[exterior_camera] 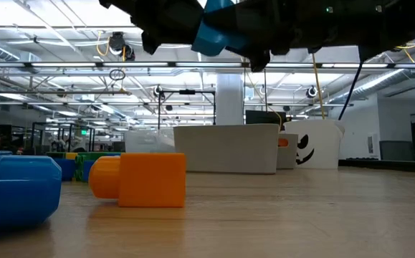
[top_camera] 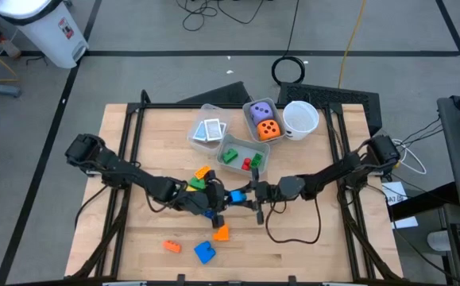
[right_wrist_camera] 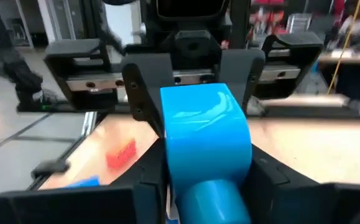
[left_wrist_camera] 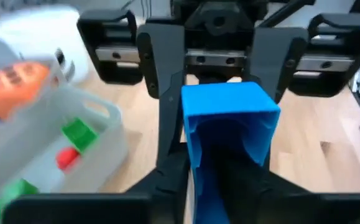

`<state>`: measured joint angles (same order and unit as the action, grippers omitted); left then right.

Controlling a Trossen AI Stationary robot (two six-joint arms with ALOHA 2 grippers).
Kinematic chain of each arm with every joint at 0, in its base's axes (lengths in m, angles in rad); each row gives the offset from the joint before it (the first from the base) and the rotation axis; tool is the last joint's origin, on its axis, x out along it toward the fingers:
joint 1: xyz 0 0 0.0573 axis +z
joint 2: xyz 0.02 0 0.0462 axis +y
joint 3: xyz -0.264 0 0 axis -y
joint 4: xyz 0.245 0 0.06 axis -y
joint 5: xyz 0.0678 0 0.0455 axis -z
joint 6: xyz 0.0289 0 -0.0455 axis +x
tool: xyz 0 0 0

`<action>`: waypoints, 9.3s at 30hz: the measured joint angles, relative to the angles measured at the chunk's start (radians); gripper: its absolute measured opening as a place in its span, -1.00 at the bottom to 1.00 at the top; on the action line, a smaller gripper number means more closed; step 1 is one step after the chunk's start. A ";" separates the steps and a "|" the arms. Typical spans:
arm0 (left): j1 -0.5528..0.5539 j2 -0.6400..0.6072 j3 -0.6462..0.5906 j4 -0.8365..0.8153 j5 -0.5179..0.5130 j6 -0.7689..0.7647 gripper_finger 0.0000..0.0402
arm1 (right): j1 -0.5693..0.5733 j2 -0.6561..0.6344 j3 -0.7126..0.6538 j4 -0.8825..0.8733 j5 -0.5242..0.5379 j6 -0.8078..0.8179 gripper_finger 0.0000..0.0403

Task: Pick & Place Toys
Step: Put the blue game piece into the bottom gray bin, then put the light blue game piece into the bottom gray bin

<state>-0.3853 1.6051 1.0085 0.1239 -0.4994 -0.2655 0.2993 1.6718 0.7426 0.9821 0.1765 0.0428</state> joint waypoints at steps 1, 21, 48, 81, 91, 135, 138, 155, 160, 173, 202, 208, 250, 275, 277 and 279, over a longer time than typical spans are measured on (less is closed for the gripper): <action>-0.004 -0.025 0.003 -0.021 0.004 0.024 -0.45 | -0.001 -0.017 0.002 -0.023 -0.004 -0.007 -0.48; 0.047 -0.412 -0.156 -0.172 -0.077 0.152 -0.67 | -0.214 -0.236 -0.056 -0.408 0.188 -0.089 -0.49; 0.273 -0.478 -0.530 0.109 0.154 -0.139 -0.67 | -0.247 -0.315 -0.109 -0.403 0.106 -0.092 0.36; 0.259 -0.478 -0.530 -0.686 0.514 0.087 0.32 | 0.008 -0.441 -0.109 -0.341 0.110 -0.190 0.27; 0.204 -0.477 -0.530 -0.695 0.472 0.080 0.13 | 0.008 -0.441 -0.109 -0.366 0.110 -0.186 0.27; 0.099 -0.380 -0.529 -0.666 0.367 0.180 0.16 | 0.008 -0.441 -0.109 -0.367 0.109 -0.186 0.27; 0.099 -0.353 -0.525 -0.663 0.365 0.178 0.16 | 0.008 -0.441 -0.108 -0.368 0.109 -0.185 0.27; 0.085 -0.326 -0.528 -0.629 0.332 0.096 0.15 | 0.008 -0.441 -0.108 -0.373 0.109 -0.185 0.27; 0.088 -0.324 -0.529 -0.620 0.347 -0.016 0.05 | 0.008 -0.441 -0.108 -0.373 0.109 -0.175 0.27; 0.088 -0.322 -0.530 -0.612 0.305 -0.213 -0.23 | 0.008 -0.441 -0.108 -0.373 0.109 -0.175 0.27; -0.042 -0.262 -0.231 -0.129 -0.250 0.325 -0.33 | -0.021 -0.234 -0.108 -0.130 0.109 -0.207 0.29; -0.042 -0.163 -0.231 0.208 -0.234 0.498 -0.33 | -0.032 -0.061 -0.108 0.173 0.110 -0.328 0.40; -0.037 -0.144 -0.231 0.290 -0.102 0.333 0.19 | -0.066 -0.081 0.045 -0.074 0.066 -0.253 -0.54; 0.005 -0.178 -0.231 0.252 -0.119 0.198 0.22 | -0.321 -0.310 -0.134 -0.588 0.253 -0.003 -0.39; 0.009 -0.178 -0.231 0.251 -0.116 0.196 0.23 | -0.334 -0.310 -0.138 -0.585 0.238 -0.001 -0.36; 0.013 -0.178 -0.231 0.248 -0.097 0.194 0.22 | -0.335 -0.310 -0.142 -0.584 0.240 0.002 -0.31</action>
<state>-0.3724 1.4273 0.7773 0.3722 -0.5966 -0.0715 -0.0357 1.3613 0.6010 0.3977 0.4160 0.0444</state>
